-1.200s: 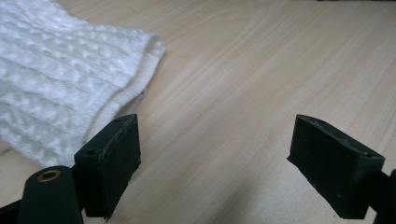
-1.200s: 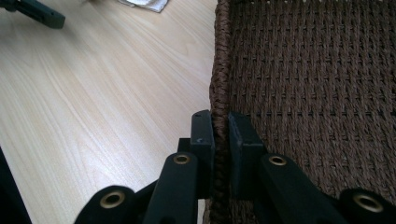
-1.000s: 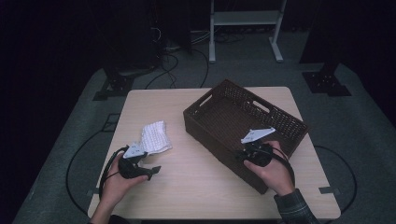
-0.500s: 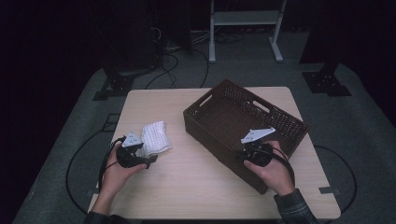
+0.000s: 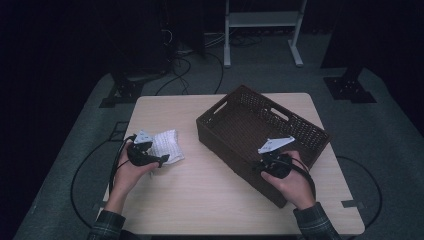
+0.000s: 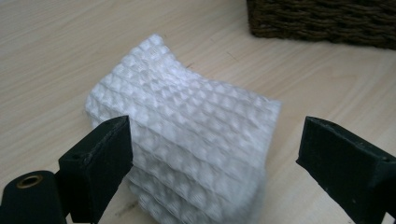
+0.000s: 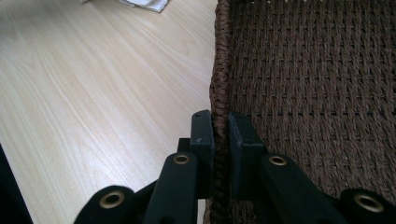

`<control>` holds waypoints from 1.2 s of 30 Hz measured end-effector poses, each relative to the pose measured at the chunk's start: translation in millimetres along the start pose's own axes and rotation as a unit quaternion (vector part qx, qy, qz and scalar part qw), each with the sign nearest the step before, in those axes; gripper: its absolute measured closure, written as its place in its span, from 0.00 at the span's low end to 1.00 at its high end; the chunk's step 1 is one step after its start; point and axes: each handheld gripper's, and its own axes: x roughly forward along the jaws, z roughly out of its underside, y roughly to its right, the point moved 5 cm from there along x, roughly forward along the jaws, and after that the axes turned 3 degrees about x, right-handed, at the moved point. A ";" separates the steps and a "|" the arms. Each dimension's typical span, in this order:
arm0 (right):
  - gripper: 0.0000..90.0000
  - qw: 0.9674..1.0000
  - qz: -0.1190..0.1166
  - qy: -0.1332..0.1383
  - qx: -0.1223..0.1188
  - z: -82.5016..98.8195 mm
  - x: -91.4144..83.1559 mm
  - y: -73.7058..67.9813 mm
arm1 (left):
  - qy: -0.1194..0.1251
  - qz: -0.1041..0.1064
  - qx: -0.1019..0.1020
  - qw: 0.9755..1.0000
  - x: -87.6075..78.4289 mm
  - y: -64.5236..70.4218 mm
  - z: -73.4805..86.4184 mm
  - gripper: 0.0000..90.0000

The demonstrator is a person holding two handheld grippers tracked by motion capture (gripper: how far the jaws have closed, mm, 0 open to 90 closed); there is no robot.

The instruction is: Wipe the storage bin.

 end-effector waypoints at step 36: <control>0.90 1.000 -0.001 0.000 0.002 0.0 0.1 0.0 | -0.071 -0.037 -0.002 0.997 69.8 -27.5 0.1 0.04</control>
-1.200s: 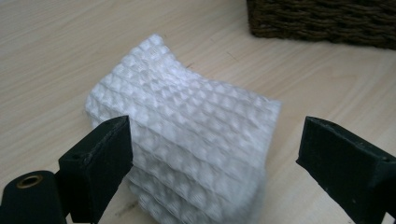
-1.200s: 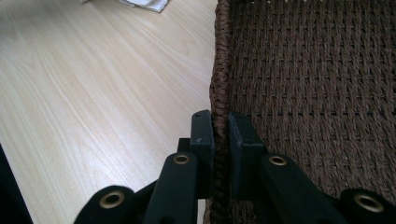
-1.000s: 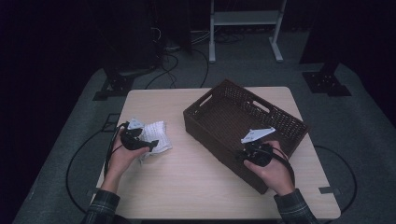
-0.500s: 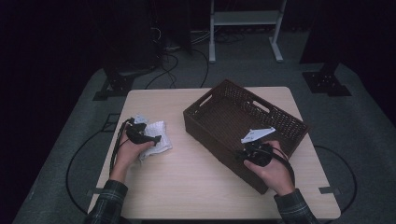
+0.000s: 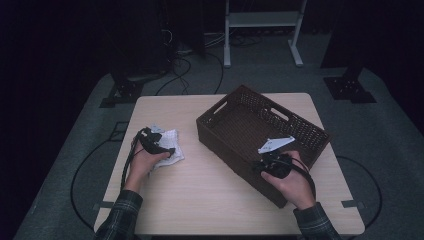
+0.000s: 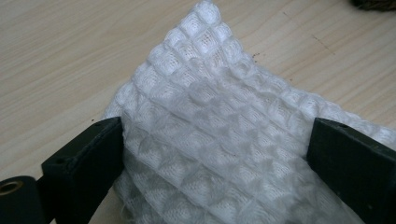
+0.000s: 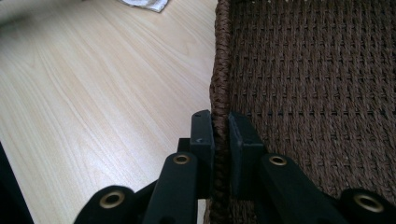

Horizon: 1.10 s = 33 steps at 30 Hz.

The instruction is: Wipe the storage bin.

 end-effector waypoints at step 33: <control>0.90 1.000 -0.004 0.000 0.002 0.5 0.0 0.8 | 0.043 0.073 -0.034 0.996 -15.2 5.0 3.6 0.76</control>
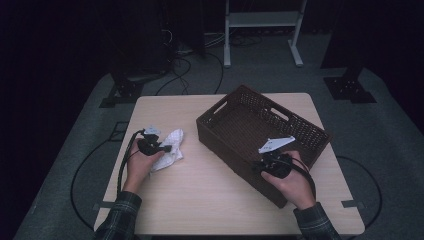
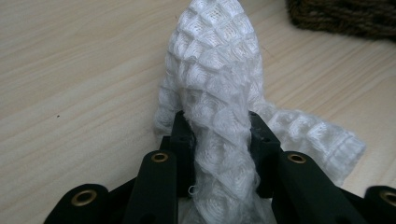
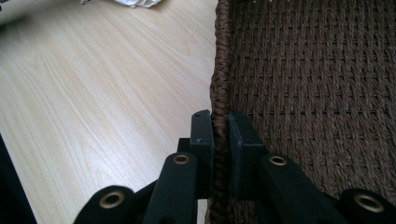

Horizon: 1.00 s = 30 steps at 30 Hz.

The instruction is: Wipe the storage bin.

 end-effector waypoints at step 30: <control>0.90 1.000 0.001 -0.001 0.000 0.1 -0.1 -0.7 | 0.098 0.100 -0.044 0.989 -44.1 18.8 -18.2 0.76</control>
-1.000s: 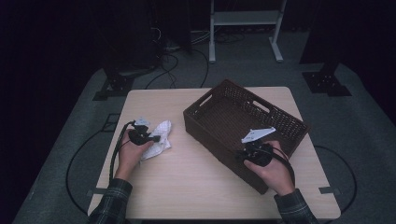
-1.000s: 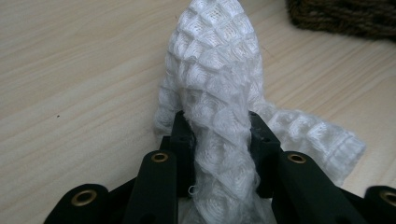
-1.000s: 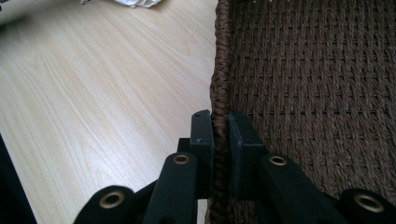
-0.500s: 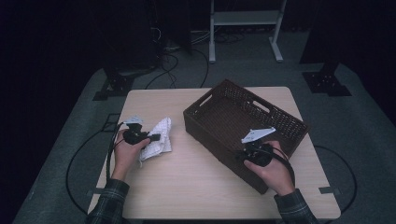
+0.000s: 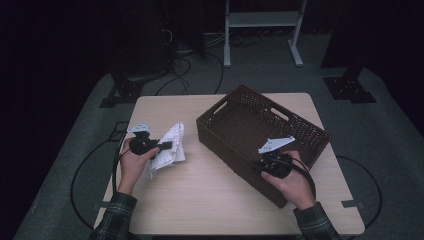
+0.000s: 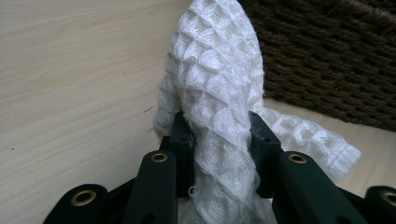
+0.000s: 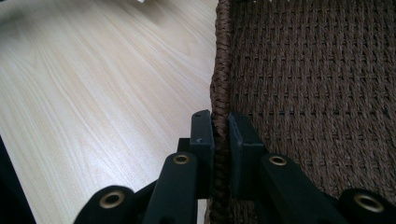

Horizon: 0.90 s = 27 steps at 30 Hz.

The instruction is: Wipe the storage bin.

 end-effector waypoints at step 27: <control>0.90 1.000 -0.010 -0.001 -0.025 -2.9 4.8 -14.1 | 0.028 0.031 0.053 0.998 -12.2 38.0 -22.0 0.76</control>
